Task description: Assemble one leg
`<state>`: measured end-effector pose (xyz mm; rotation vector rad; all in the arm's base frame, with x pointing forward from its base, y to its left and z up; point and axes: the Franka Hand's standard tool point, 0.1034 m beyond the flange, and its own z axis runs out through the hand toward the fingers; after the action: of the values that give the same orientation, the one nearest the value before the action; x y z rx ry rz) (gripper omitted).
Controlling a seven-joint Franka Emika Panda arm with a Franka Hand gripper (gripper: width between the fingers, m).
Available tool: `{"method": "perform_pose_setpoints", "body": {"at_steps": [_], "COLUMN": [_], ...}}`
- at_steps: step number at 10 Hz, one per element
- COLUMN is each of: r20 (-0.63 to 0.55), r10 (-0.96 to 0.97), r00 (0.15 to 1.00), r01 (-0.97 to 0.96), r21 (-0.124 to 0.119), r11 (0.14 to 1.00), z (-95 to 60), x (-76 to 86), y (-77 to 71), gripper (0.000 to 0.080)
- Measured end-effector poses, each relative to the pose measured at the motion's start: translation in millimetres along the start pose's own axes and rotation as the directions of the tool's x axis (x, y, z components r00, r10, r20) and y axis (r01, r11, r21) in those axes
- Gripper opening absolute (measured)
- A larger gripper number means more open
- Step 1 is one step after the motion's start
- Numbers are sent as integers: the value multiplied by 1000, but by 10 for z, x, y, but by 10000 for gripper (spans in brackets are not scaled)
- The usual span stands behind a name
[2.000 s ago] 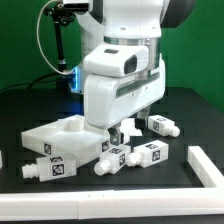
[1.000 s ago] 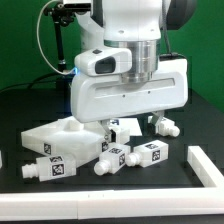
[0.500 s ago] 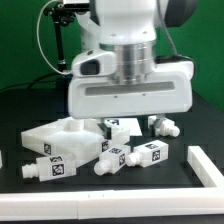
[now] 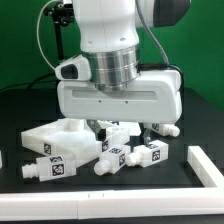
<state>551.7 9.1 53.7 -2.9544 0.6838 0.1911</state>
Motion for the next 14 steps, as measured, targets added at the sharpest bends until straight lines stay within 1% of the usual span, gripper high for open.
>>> {"method": "perform_pose_setpoints", "body": {"at_steps": [1,2,3,4,6,8,10,11,12,13,14], "r20": [14,20,25,28,23,-1,0,0,0,0,0], "r10": [22,34,42,46,47,38,28,27,27,26,26], "r00": [1000,999,999,999,999,999,1000,1000,1000,1000,1000], "r01": [-22,-34,-42,-46,-47,-38,-28,-27,-27,-26,-26], "r21": [1,-6,-10,-12,-17,-16,-16,-16,-17,-17,-17], "r11": [1000,999,999,999,999,999,999,999,1000,1000,1000], "z": [77,139,166,184,322,416,422,422,422,422,422], "x": [6,30,31,22,21,43,47,46,45,45,45], "y": [67,140,168,163,158,162,176,174,173,172,172], "gripper": [649,649,649,649,649,649,649,548,411,411,284]}}
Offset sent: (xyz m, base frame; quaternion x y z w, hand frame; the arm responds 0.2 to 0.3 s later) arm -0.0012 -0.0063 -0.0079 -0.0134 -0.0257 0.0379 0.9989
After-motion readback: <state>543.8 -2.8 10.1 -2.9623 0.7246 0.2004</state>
